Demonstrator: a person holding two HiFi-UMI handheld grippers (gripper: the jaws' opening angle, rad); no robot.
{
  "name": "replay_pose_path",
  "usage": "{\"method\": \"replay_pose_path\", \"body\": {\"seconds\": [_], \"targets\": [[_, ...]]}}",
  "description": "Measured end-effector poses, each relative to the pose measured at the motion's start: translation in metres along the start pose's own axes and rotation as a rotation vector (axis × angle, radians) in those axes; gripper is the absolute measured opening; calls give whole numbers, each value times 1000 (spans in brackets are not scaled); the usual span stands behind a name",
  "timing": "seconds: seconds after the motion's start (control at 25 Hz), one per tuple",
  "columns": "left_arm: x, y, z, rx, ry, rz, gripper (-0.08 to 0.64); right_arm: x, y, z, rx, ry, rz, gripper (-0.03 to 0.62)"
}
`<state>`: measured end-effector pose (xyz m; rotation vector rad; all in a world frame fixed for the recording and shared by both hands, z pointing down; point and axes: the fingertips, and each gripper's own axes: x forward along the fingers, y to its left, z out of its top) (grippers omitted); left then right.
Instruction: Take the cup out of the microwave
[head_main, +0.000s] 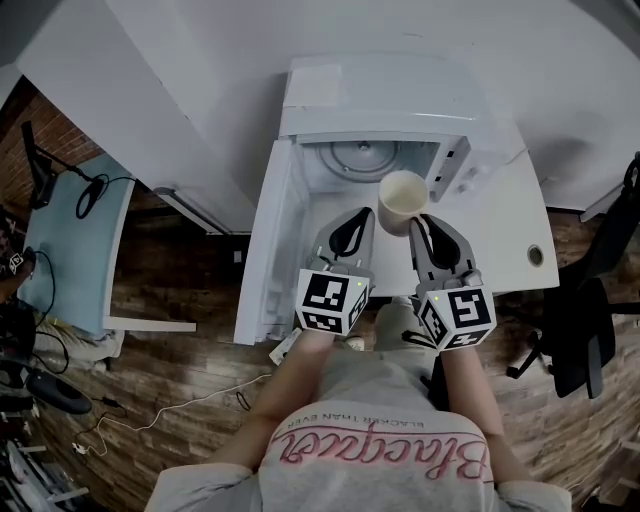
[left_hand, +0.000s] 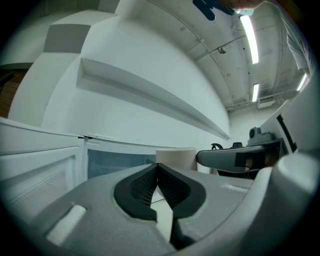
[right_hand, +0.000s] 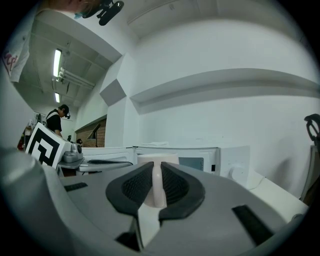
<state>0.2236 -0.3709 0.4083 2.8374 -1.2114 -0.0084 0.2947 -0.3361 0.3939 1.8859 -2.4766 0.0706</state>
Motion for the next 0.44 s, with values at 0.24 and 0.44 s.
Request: {"method": "replay_pose_path", "body": {"seconds": [0.24,0.44], "targets": [[-4,-3,2,4,-6,-2,5,-8,3,1,-10,-6,-1,54],[-5,-5,0,4,1,-6,5,-10,5,2,-12,-8,-4,54]]}}
